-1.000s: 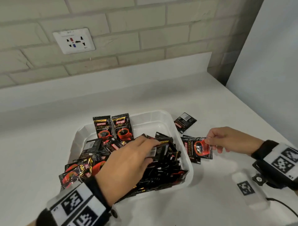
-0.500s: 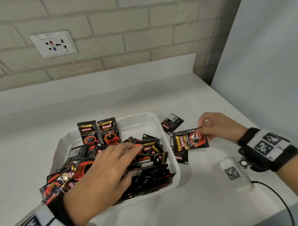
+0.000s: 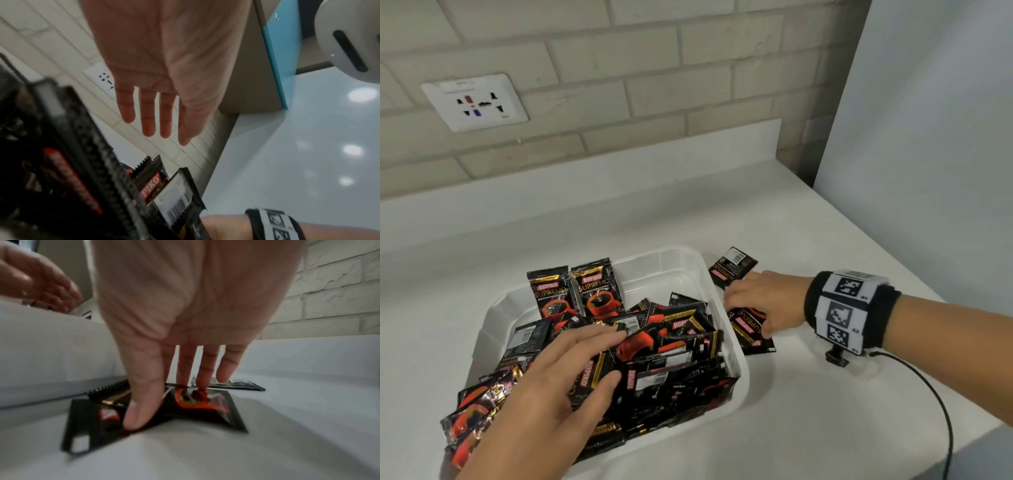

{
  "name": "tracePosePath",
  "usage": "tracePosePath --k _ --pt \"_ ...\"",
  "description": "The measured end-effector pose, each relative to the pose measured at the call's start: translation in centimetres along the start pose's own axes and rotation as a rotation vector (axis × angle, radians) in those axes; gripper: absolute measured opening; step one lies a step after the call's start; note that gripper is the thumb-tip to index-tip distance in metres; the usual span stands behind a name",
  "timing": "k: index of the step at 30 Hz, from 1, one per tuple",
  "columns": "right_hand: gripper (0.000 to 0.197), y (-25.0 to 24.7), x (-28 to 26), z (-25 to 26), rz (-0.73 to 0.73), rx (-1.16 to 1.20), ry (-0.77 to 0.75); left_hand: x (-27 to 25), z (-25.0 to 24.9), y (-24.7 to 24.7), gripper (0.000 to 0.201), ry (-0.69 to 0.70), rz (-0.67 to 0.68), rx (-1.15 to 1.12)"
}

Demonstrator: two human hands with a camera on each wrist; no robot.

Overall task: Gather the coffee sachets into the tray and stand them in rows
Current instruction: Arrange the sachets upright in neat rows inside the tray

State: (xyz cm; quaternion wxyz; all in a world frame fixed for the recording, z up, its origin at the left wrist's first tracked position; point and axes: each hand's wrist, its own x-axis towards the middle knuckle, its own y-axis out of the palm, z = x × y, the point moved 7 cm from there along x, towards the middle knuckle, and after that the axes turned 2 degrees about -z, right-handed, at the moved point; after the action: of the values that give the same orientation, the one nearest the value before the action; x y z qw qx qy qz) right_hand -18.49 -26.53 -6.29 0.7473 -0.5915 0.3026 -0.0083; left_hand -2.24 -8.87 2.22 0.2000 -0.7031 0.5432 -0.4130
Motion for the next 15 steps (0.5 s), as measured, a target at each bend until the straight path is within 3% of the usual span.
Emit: tracePosePath --k 5,10,15 --pt "0.073 -0.2 0.5 -0.4 0.037 -0.061 -0.01 -0.8 0.6 -1.0 0.034 -0.032 -0.113 0.008" --pt "0.069 -0.4 0.6 -1.2 0.03 -0.185 -0.004 -1.6 1.6 -1.1 0.034 -0.089 -0.108 -0.005" --pt "0.059 -1.3 0.7 -3.0 0.027 -0.161 0.06 -2.0 2.0 -1.3 0.034 -0.108 -0.116 -0.007"
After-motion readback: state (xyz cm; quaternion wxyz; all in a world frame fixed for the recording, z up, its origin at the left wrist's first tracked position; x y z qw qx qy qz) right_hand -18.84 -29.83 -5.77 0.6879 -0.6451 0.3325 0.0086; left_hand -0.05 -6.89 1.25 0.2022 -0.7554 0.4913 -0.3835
